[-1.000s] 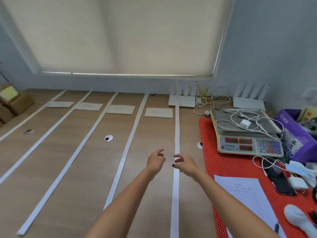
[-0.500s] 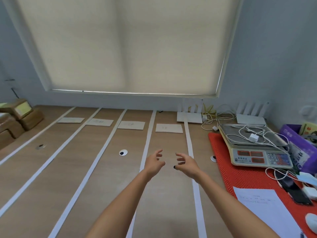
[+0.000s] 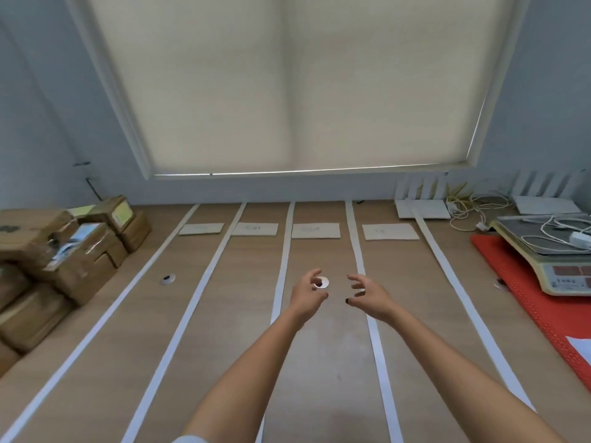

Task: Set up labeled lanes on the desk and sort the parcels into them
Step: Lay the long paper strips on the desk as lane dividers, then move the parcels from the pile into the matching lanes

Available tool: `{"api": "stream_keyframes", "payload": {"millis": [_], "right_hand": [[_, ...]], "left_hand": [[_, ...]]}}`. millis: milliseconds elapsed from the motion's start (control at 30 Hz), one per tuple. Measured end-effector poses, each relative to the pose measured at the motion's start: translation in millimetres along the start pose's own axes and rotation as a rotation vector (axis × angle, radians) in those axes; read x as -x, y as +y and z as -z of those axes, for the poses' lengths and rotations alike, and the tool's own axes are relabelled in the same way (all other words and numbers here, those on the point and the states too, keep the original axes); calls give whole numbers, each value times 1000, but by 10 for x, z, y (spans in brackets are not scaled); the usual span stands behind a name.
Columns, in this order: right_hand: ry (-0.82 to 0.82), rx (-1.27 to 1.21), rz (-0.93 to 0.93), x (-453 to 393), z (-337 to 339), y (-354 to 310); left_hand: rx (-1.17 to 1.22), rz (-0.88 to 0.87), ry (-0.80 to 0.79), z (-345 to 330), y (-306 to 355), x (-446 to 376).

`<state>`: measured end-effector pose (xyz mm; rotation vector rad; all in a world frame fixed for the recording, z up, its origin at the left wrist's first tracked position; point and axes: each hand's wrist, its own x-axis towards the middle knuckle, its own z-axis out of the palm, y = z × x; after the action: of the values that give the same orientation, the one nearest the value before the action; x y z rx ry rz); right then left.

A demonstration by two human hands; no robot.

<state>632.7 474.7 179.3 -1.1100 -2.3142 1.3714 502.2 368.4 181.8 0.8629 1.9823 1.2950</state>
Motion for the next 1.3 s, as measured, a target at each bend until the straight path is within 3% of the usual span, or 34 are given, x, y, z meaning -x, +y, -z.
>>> {"api": "stream_keyframes", "payload": {"millis": [100,533,833,1033,1300], "right_hand": [[-27,46,23,-109,-216,-214],[20,-152,-7,-526,-1301,-886],[122,-258,-80,-751,-2742,-1680],[35,-296,-100,-765,-3975,-2403],[-58,-272,-72,-647,-4822,-3027]], "left_hand": [[-3,5,7,290,-86,-38],[-25,-78,59,1560,-633,-317],[-51,-103,-74,3176,-1293,-405],[-42,-36,-77,4396,-1832,-169],[-22,5,-47,5150,-2119,45]]}}
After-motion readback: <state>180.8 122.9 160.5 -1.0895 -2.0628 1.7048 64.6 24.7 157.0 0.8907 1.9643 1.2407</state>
